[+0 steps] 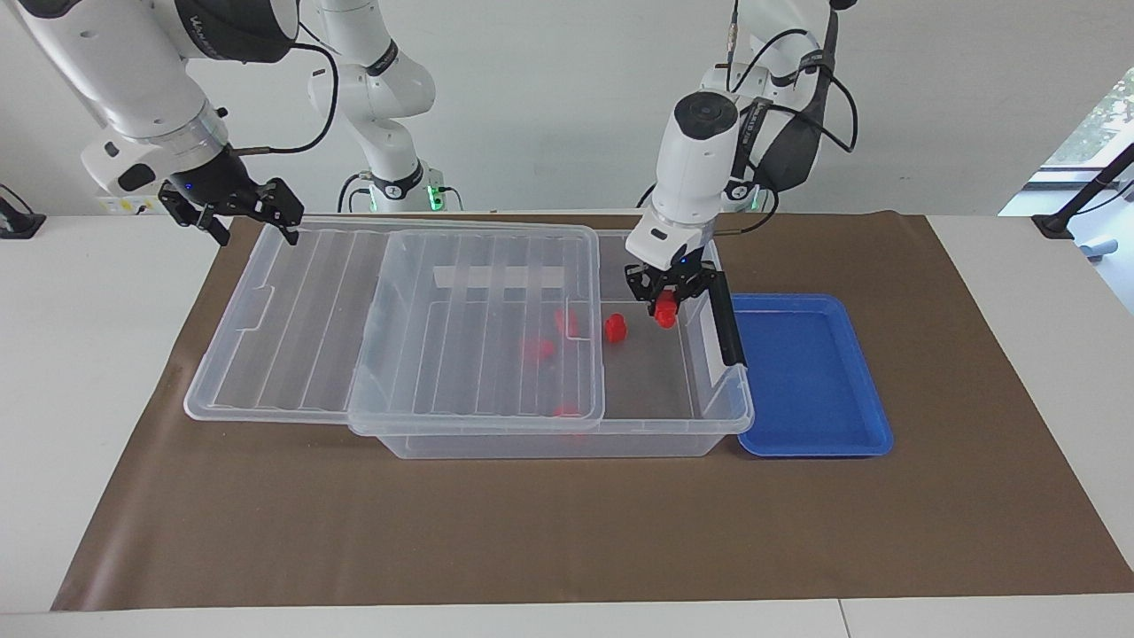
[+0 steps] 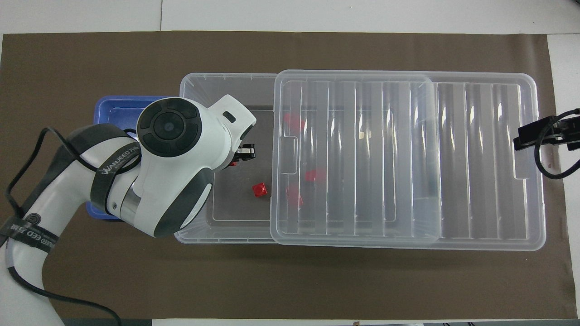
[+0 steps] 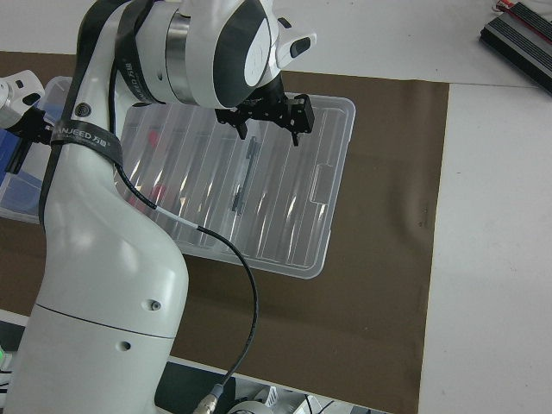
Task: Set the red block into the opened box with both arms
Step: 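Lift the red block and carry it over the open box, then lower the red block into the box and open the left gripper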
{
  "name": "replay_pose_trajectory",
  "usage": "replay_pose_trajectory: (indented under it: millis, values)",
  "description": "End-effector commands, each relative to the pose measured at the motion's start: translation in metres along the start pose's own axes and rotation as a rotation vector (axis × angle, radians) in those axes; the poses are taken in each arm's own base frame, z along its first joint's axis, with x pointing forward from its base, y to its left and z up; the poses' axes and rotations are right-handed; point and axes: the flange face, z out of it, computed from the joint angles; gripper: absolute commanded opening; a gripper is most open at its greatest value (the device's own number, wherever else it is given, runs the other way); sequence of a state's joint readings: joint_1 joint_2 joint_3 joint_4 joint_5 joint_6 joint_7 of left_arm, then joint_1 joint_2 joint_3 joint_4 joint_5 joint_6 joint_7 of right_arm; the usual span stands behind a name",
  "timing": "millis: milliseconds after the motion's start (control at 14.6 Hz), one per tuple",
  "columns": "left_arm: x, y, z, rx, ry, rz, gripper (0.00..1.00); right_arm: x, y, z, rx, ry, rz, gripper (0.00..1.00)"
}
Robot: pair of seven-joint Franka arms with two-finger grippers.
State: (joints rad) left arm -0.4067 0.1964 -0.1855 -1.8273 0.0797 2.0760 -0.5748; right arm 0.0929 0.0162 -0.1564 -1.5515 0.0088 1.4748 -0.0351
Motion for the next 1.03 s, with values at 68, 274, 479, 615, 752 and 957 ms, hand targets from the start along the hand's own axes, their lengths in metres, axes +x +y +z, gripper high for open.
replay_pose_trajectory:
  millis: [68, 274, 479, 615, 752, 957]
  values:
    - [0.011, -0.004, 0.029, 0.025, 0.049, 0.005, 0.0, -0.002, 0.001, 0.002, -0.01, 0.013, 0.009, 1.0]
    - [0.019, -0.007, 0.063, 0.024, 0.039, 0.0, 0.0, -0.002, 0.001, 0.002, -0.01, 0.011, 0.009, 1.0]
    - [0.016, -0.006, 0.09, 0.009, 0.043, 0.006, 0.0, -0.002, 0.002, 0.002, -0.01, 0.011, 0.011, 1.0]
    - [0.016, -0.006, 0.106, 0.018, 0.037, 0.018, 0.0, -0.002, 0.002, 0.002, -0.01, 0.011, 0.011, 1.0]
    - [0.018, -0.016, 0.111, 0.025, 0.037, 0.014, 0.0, -0.002, 0.002, 0.002, -0.01, 0.011, 0.012, 1.0]
    - [0.02, -0.025, 0.116, 0.014, 0.052, 0.003, 0.0, -0.002, 0.002, 0.002, -0.01, 0.011, 0.012, 1.0]
